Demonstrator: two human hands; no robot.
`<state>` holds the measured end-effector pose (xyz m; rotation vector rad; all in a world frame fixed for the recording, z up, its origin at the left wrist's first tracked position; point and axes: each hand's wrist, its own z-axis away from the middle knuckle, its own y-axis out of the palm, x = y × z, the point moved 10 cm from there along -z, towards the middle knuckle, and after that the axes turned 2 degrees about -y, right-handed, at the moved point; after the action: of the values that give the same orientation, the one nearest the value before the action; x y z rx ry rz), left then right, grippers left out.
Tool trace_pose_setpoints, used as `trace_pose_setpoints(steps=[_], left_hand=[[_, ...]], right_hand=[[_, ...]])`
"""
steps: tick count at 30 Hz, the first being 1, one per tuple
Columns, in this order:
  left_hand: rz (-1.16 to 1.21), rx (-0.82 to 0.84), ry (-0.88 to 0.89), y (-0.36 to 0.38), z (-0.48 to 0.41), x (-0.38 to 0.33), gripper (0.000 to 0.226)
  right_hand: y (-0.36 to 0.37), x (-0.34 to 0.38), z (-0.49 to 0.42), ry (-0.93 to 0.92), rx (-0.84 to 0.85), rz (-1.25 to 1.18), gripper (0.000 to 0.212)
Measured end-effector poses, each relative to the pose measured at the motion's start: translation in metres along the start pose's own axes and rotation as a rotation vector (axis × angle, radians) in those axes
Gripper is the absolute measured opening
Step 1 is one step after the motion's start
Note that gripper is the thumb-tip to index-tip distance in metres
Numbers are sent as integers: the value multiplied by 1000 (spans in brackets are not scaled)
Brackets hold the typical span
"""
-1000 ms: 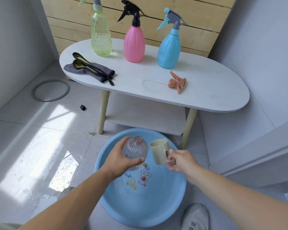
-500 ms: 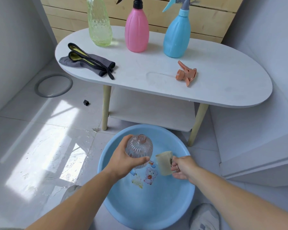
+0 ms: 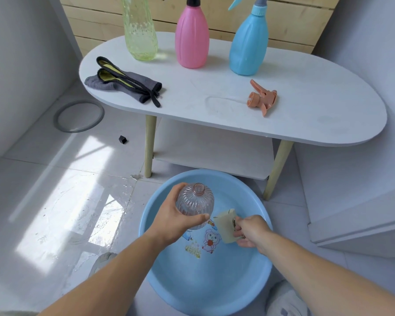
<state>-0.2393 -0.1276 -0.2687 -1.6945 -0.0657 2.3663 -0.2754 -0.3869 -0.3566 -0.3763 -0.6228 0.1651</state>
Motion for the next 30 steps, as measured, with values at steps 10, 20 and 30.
trace_pose_setpoints(steps=[10, 20, 30], left_hand=[[46, -29, 17, -7, 1, 1, 101], [21, -18, 26, -6, 12, -9, 94], [2, -1, 45, -2, 14, -19, 103]], right_hand=[[-18, 32, 26, -265, 54, -74, 33], [-72, 125, 136, -695, 41, 88, 29], [-84, 169, 205, -971, -38, 262, 33]])
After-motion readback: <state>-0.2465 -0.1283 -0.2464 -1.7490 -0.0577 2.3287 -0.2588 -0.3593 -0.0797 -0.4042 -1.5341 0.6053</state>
